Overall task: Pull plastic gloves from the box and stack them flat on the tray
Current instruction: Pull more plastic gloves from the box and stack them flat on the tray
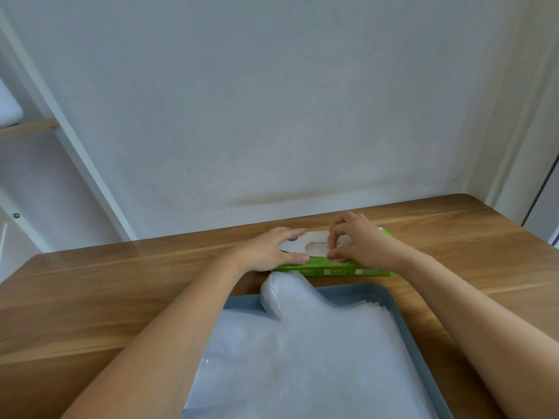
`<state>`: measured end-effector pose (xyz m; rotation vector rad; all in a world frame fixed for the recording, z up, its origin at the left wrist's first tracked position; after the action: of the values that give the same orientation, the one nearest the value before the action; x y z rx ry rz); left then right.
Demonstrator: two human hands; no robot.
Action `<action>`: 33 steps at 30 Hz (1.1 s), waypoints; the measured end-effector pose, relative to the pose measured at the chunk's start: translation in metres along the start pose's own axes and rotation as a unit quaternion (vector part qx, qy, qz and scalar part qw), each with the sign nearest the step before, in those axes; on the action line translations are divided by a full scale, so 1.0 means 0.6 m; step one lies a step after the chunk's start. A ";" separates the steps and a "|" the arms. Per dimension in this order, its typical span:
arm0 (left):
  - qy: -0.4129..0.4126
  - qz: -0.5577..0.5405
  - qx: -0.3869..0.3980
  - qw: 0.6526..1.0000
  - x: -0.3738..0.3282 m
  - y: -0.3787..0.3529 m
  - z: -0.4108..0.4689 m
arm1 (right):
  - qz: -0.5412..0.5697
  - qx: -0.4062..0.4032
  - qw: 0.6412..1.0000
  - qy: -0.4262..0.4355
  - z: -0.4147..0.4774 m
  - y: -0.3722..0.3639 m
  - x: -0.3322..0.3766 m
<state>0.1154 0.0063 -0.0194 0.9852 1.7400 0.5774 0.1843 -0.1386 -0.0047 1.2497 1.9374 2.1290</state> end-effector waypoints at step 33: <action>-0.191 -0.474 -0.083 0.856 -0.062 0.038 -0.092 | 0.434 -0.050 0.886 0.156 -0.098 0.132 0.125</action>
<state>0.0782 -0.0083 0.0387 0.0246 1.5368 -0.1176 0.1403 -0.1695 0.1067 2.1608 1.4290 2.9127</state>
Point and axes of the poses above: each hand's wrist, its own z-axis towards the middle knuckle, its own y-axis out of the back of the hand, x = y × z, the point moved 7 cm from there along z, towards the middle knuckle, and after that the axes turned 13 degrees about x, right-handed, at the moved point
